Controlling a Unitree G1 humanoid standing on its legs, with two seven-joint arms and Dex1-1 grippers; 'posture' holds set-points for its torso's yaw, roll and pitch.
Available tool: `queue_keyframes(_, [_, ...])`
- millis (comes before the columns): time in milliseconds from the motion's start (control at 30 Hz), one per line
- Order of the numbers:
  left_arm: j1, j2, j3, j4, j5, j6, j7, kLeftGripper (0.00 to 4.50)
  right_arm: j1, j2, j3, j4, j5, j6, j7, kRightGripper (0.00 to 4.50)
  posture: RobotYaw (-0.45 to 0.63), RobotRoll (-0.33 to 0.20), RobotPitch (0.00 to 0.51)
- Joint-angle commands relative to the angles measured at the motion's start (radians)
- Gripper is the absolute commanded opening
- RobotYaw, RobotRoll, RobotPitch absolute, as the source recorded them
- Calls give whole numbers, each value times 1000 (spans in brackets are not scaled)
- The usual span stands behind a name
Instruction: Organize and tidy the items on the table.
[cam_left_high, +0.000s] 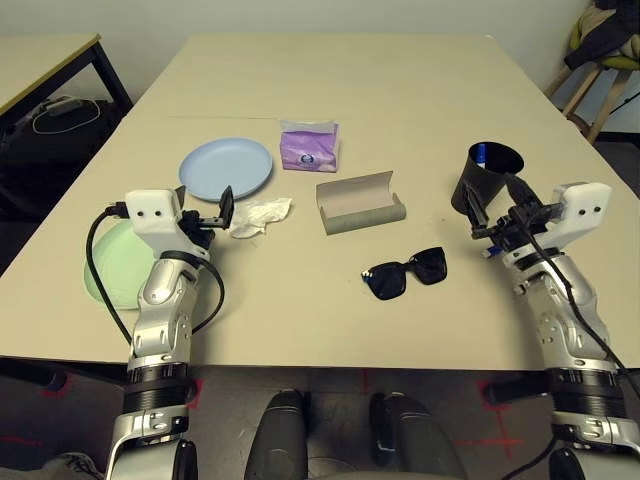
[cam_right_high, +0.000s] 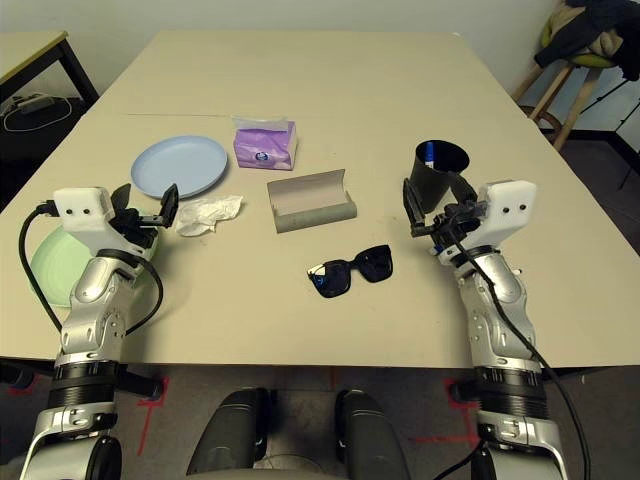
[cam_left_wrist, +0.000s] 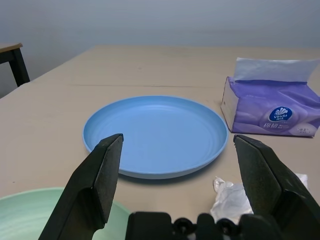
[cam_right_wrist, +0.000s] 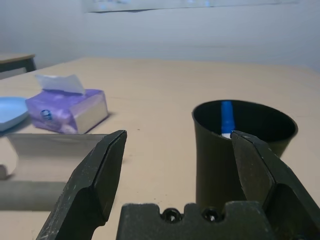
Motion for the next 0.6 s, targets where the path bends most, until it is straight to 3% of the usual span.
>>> queue_keyframes(33, [33, 14, 9, -50, -10, 23, -10, 4462, -16, -27, 7, 20, 51, 26, 96, 4500, 174, 0, 73])
queue_keyframes(167, [50, 15, 14, -70, -11, 35, -9, 4462, -33, -57, 19, 31, 95, 41, 223, 4500, 190, 0, 70])
queue_keyframes(600, [53, 14, 8, -74, -14, 43, -19, 4462, -60, -172, 122, 86, 75, -21, 576, 4500, 192, 0, 77])
